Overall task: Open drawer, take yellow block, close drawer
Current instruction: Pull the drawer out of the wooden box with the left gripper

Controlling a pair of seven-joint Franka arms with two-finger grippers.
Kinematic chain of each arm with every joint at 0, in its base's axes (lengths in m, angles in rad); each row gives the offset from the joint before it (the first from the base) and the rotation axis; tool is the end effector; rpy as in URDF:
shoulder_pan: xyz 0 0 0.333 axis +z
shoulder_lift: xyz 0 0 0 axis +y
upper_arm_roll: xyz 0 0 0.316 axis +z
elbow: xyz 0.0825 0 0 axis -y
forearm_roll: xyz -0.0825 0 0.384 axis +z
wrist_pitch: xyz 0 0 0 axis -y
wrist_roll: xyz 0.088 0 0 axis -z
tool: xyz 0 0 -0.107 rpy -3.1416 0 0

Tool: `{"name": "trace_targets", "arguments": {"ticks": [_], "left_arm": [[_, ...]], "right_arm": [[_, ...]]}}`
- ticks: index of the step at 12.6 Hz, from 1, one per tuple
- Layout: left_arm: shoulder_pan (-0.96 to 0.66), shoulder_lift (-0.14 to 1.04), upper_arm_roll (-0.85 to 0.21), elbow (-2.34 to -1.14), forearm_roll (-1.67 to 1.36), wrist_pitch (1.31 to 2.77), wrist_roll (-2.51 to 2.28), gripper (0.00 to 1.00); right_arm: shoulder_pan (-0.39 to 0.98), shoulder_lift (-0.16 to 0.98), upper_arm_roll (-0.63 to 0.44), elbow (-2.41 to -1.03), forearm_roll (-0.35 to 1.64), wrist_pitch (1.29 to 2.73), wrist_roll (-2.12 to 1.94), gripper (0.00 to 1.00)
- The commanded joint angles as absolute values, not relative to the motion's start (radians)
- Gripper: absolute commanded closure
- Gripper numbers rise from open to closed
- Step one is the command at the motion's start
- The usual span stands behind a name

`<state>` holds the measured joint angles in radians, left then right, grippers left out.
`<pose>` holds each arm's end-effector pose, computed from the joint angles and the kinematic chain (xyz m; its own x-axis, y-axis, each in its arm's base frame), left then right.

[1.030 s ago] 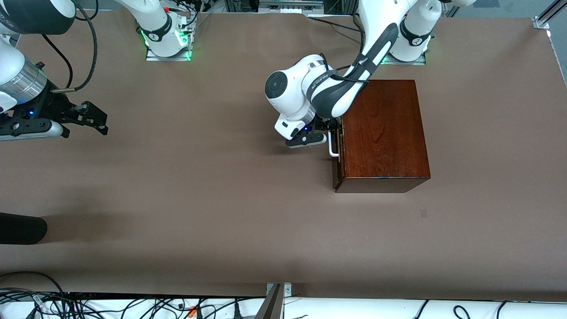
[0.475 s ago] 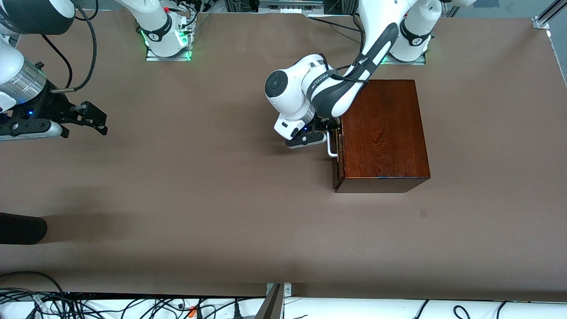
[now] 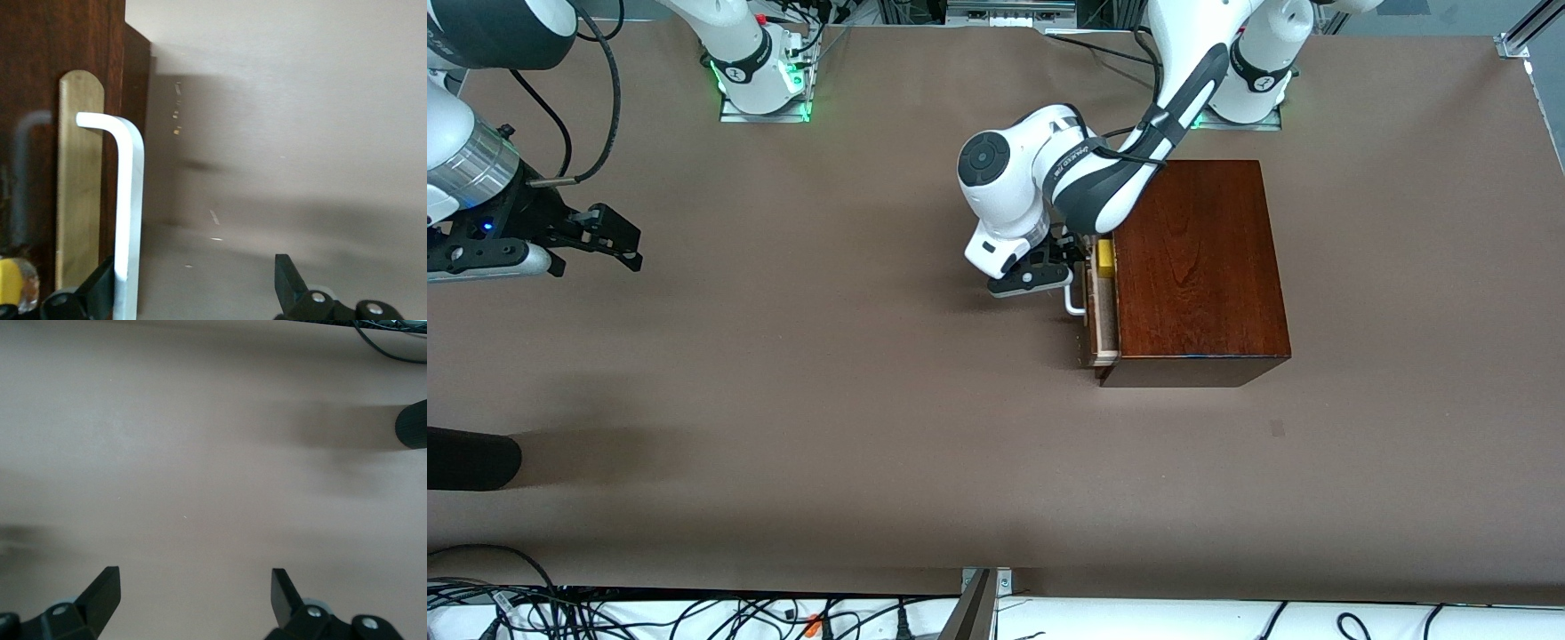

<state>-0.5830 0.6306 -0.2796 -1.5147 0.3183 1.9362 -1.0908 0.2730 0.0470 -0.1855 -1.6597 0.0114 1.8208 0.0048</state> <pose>0.4837 -0.4877 0.2900 0.9925 0.1217 0.0108 0.1212 -0.9696 -0.2125 0.5858 0.0546 0.5787 0.9901 0.0804 0.1146 0.0813 -0.9967 -0.0032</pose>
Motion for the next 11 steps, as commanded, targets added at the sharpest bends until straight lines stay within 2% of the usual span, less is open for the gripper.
{"name": "trace_targets", "arguments": {"ticks": [1,11], "left_arm": [[-0.587,0.650,-0.287,-1.473,0.262,1.997,-1.100,0.00],[-0.591,0.663,-0.288,-1.454,0.221,2.088,-1.121,0.00]], "right_arm": [[0.264,0.054,-0.183,-1.644,0.031,1.810,0.014,0.00],[0.264,0.054,-0.183,-1.644,0.031,1.810,0.014,0.00]]}}
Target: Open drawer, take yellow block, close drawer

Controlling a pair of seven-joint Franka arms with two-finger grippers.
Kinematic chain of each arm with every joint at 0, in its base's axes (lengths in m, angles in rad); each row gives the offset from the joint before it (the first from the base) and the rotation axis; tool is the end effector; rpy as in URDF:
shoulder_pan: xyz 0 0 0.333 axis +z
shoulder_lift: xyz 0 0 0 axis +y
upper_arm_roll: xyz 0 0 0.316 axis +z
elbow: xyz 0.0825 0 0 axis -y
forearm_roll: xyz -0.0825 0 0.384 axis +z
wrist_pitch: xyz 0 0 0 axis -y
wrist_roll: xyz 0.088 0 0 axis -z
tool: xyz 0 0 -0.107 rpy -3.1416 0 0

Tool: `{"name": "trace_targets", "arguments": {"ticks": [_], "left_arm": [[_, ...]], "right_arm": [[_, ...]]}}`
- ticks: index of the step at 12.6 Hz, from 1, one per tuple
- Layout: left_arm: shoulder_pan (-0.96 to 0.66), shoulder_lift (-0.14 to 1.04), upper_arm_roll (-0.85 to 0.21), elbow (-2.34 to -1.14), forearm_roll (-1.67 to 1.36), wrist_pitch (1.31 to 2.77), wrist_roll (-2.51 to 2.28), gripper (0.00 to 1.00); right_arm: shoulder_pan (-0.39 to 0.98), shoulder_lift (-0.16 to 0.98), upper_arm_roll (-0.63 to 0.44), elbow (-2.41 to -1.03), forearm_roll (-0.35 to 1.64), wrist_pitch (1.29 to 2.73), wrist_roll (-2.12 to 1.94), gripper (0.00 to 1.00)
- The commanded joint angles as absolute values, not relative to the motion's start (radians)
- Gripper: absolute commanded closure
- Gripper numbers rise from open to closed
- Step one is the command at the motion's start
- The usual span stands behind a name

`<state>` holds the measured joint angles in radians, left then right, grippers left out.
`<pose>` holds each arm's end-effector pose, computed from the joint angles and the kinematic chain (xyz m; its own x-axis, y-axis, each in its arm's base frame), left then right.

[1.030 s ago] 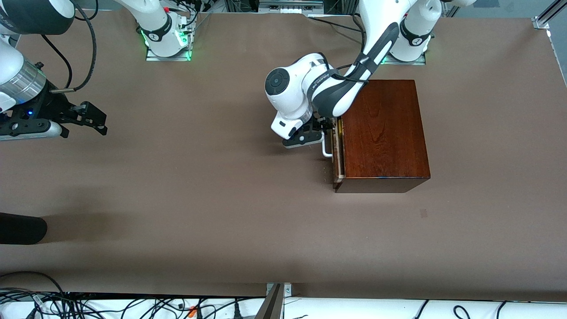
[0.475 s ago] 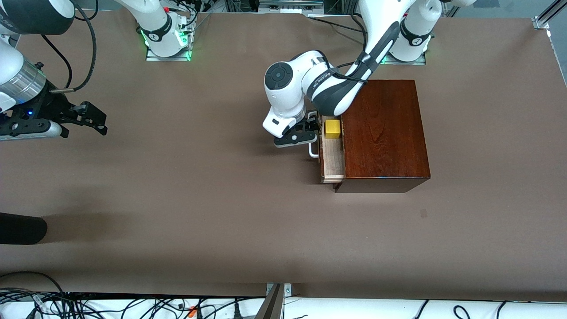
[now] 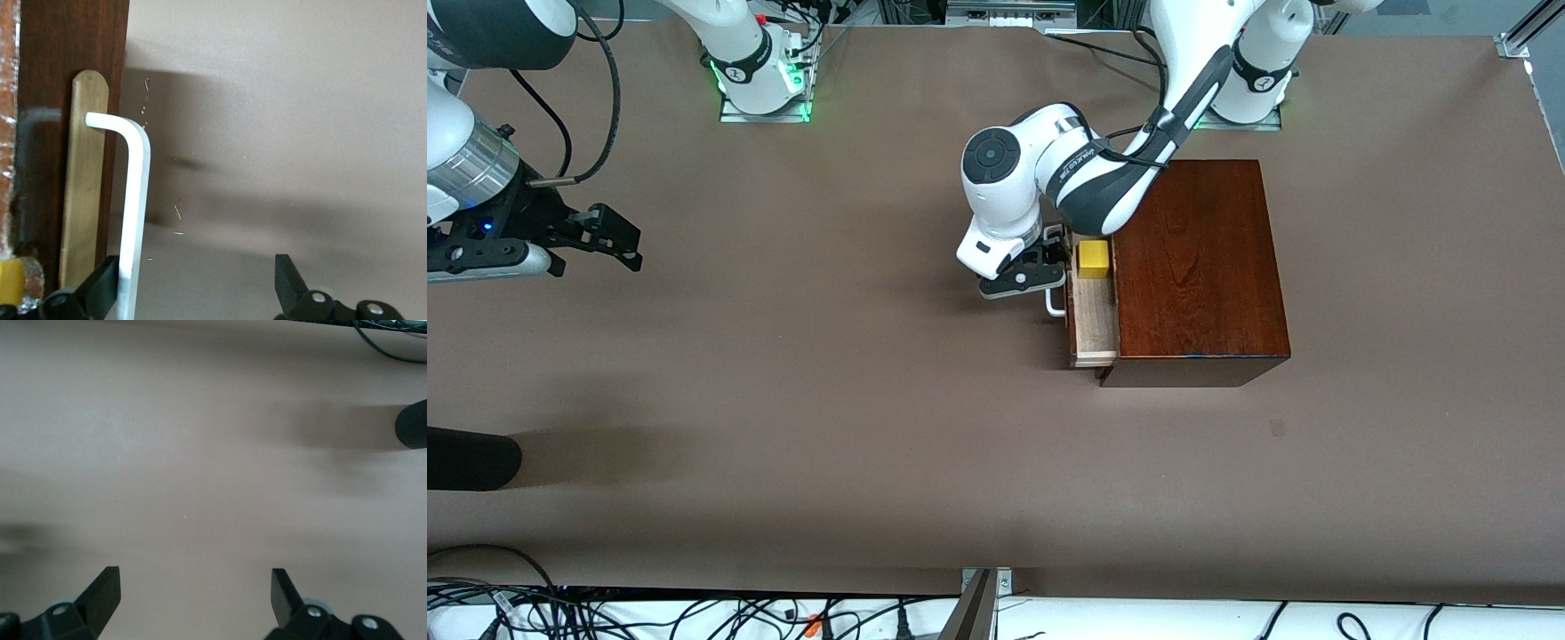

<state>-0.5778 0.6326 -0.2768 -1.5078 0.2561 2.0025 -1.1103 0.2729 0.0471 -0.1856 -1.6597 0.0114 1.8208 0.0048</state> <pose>0.4898 -0.4939 0.2958 0.9844 0.1762 0.0010 0.1749 -0.9765 -0.1255 0.5858 0.0545 0.5786 0.9902 0.0802 0.1145 0.0811 -0.9967 -0.0031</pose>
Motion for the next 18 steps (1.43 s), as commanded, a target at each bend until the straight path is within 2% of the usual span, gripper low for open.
{"name": "trace_targets", "arguments": {"ticks": [1,9,15,18], "left_arm": [[-0.591,0.664,-0.288,-1.442,0.201,2.088,-1.121,0.00],[-0.583,0.628,-0.288,-1.413,0.192,2.050,-1.106,0.00],[-0.562,0.583,-0.276,-1.240,0.196,1.657,-0.930,0.00],[-0.427,0.490,-0.279,-1.233,0.190,1.536,-0.714,0.00]], "right_arm": [[0.264,0.054,-0.183,-1.644,0.031,1.810,0.014,0.00],[0.264,0.054,-0.183,-1.644,0.031,1.810,0.014,0.00],[0.264,0.054,-0.183,-1.644,0.031,1.810,0.012,0.00],[0.265,0.052,-0.179,-1.643,0.029,1.810,0.006,0.00]]}}
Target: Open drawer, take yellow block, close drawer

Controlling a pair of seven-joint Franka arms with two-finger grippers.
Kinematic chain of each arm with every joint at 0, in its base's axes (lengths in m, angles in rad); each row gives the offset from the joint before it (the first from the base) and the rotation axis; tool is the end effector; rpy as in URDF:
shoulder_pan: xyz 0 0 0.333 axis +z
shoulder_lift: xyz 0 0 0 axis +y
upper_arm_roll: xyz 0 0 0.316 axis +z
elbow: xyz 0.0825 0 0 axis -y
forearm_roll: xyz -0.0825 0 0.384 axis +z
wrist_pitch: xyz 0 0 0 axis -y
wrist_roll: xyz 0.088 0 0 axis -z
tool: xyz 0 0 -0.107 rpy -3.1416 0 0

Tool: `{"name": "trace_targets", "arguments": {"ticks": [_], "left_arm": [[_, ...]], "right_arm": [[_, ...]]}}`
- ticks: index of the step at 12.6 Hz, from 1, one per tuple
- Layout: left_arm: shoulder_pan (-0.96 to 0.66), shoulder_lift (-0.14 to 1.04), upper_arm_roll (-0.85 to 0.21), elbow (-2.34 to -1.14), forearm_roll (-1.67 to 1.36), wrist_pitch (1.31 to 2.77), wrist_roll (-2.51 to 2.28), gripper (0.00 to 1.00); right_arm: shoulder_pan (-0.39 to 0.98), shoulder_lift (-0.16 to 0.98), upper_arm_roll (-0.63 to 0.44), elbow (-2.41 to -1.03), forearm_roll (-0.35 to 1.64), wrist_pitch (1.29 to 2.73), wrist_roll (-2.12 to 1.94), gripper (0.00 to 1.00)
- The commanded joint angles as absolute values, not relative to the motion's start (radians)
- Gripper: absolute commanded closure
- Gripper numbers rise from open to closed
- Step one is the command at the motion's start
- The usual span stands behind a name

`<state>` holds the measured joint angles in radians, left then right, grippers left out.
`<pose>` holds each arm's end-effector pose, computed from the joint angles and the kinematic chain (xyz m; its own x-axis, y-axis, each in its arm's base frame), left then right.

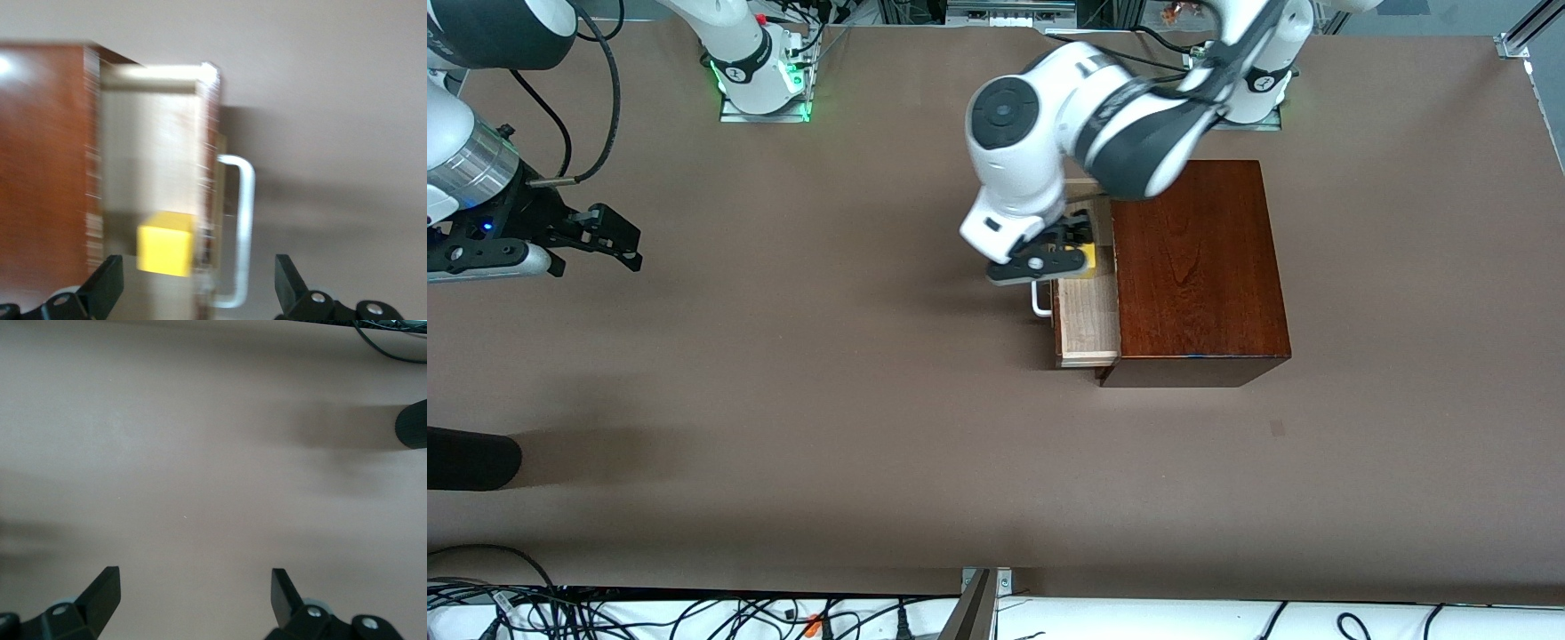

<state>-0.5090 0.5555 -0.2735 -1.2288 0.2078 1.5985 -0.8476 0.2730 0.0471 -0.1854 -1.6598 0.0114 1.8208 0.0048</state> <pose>0.5374 -0.4421 0.4455 0.9951 0.0745 -0.0644 0.0630 -0.9843 -0.1649 0.5858 0.0546 0.5786 0.9902 0.0805 0.1144 0.0814 -0.9967 -0.0032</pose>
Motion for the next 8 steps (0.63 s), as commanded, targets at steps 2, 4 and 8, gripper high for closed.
{"name": "trace_targets", "arguments": {"ticks": [2,4,8], "left_arm": [[-0.335,0.433,-0.284,-1.233,0.181,1.470,-0.577,0.00],[-0.249,0.385,-0.288,-1.235,0.178,1.413,-0.420,0.00],[-0.122,0.281,-0.272,-1.279,0.118,1.364,-0.212,0.00]], "right_arm": [[0.271,0.049,-0.172,-1.643,0.029,1.807,-0.006,0.00],[0.273,0.043,-0.111,-1.641,0.026,1.772,-0.002,0.00],[0.287,0.067,-0.006,-1.625,0.028,1.779,-0.015,0.00]]}}
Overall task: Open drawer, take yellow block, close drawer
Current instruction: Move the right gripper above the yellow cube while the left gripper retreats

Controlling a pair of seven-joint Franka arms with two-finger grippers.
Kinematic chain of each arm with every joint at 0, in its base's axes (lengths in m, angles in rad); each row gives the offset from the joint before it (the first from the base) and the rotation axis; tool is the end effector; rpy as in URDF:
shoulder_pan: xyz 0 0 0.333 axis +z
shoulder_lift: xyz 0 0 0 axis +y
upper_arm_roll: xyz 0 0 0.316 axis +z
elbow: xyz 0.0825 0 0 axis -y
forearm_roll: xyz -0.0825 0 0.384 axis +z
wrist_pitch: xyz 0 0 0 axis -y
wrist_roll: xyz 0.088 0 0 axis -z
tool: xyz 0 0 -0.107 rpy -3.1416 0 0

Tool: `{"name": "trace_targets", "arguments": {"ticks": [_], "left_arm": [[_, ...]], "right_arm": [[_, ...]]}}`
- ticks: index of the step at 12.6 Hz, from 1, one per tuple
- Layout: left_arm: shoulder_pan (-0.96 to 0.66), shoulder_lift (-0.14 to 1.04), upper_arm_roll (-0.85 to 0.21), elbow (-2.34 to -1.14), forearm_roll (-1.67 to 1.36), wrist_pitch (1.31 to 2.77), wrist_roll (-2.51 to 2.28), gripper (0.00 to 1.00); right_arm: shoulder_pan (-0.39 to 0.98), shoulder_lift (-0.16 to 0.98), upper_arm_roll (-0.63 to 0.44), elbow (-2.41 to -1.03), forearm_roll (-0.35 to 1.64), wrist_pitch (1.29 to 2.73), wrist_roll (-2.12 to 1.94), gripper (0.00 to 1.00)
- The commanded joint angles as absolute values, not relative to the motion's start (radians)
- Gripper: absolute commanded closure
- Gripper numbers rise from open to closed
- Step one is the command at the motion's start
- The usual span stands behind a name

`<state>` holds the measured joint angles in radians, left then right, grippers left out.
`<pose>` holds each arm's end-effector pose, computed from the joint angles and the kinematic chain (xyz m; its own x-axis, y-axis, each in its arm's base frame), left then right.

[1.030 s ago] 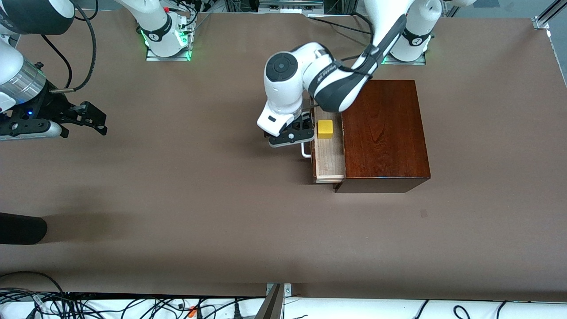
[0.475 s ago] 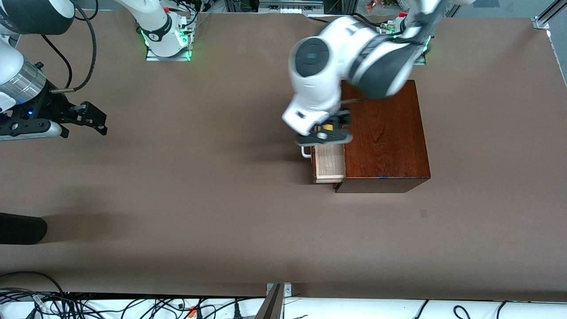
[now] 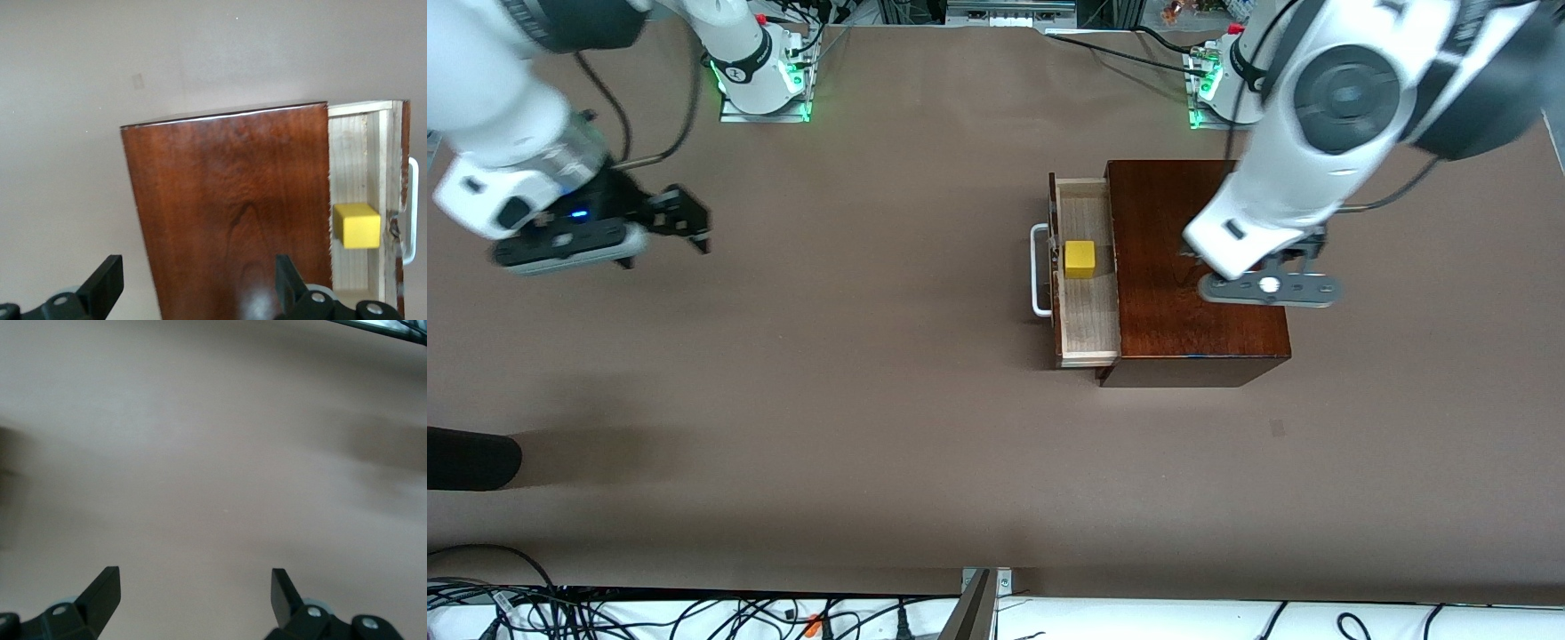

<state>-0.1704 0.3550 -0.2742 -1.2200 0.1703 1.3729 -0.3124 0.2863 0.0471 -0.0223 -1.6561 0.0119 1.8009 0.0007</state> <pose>0.5940 -0.2241 0.5656 0.9832 -0.0956 -0.1557 -0.1163 -0.9847 -0.1301 0.5662 0.1544 0.5780 0.9616 0.2565 0.0975 0.2588 -0.9659 -0.0108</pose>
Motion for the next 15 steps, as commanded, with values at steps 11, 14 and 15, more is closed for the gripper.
{"name": "trace_targets", "arguments": {"ticks": [11,14,15], "left_arm": [[-0.072,-0.080,-0.011,-1.809,0.022,1.718,-0.072,0.00],[-0.124,-0.069,0.066,-1.792,-0.005,1.723,-0.063,0.00],[-0.124,-0.068,0.066,-1.781,0.000,1.714,-0.064,0.00]], "right_arm": [[0.845,0.480,0.038,-1.329,-0.070,1.881,-0.288,0.00],[0.905,0.624,0.037,-1.191,-0.110,1.965,-0.294,0.00],[0.917,0.668,0.037,-1.154,-0.110,1.994,-0.291,0.00]]}}
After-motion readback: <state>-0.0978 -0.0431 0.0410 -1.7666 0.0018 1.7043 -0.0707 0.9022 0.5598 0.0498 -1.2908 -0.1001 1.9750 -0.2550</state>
